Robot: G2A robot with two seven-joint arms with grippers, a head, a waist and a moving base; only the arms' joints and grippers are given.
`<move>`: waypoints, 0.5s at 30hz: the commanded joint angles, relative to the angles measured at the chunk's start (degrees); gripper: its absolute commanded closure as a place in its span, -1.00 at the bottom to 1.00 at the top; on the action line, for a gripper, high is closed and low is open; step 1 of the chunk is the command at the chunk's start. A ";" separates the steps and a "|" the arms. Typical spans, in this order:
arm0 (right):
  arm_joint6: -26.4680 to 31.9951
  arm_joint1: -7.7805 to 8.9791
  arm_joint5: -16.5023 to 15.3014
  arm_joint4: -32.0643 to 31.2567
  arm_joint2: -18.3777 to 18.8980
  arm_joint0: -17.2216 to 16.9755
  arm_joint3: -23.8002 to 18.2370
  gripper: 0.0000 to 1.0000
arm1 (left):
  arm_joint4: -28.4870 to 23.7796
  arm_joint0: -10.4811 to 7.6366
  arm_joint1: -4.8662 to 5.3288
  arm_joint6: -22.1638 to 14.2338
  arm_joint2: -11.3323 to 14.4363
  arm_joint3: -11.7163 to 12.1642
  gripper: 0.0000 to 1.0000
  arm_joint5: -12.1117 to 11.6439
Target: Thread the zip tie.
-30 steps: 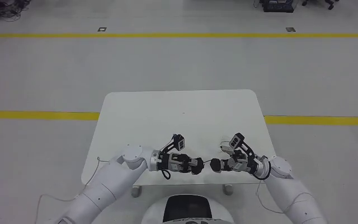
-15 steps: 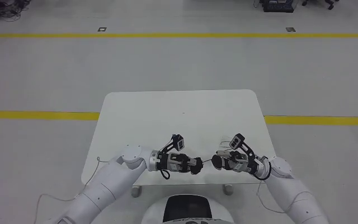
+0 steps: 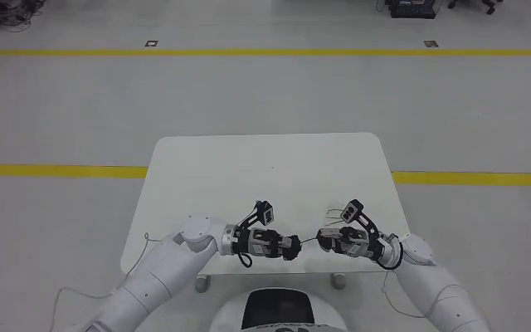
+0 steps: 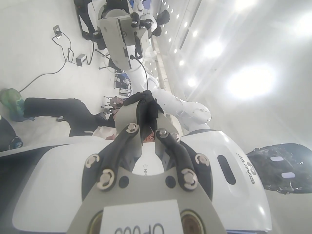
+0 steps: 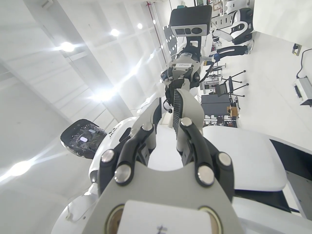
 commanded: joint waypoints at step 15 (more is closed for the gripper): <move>0.00 1.59 -1.76 1.92 -1.89 -0.09 -0.78 0.80 | -0.35 0.02 0.25 0.64 0.52 -0.12 1.00 -0.16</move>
